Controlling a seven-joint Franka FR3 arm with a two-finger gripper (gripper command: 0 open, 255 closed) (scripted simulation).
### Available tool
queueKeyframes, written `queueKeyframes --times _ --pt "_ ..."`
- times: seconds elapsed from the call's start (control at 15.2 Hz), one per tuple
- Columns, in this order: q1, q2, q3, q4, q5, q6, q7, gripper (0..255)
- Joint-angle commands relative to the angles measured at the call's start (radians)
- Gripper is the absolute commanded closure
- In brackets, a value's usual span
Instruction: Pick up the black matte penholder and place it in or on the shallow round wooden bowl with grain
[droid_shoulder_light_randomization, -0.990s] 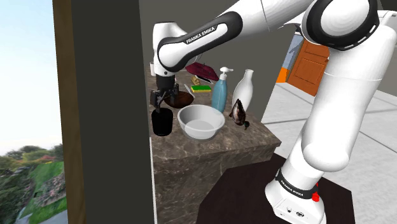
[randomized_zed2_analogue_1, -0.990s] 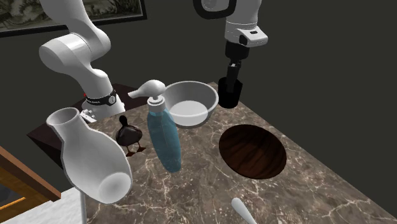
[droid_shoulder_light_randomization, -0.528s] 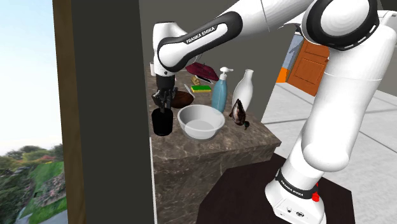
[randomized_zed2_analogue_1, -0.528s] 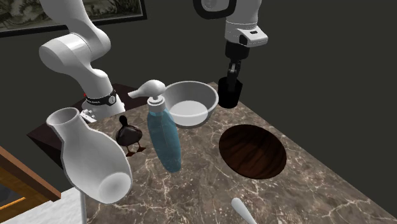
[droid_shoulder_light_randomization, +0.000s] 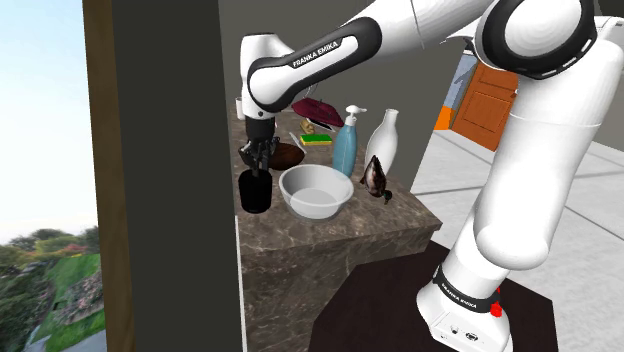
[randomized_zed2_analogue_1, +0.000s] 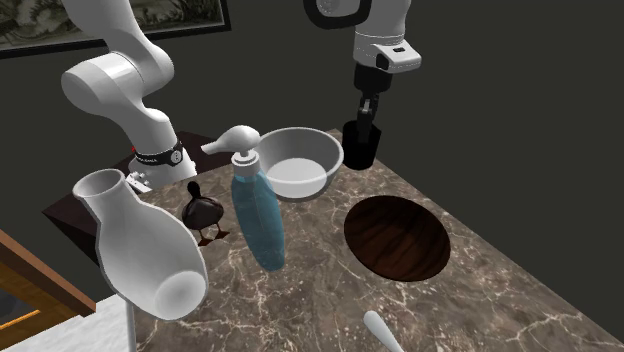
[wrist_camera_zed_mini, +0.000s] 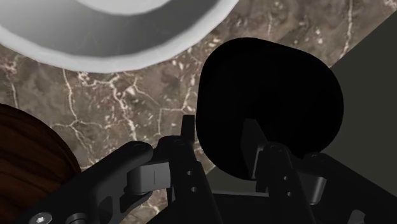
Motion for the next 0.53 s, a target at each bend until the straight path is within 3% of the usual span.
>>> queueKeyframes --times 0.0,0.46 --pt "0.0 -0.008 0.001 0.012 0.002 -0.019 -0.001 255" --pt "-0.001 -0.039 0.002 0.069 0.01 -0.107 -0.007 255"
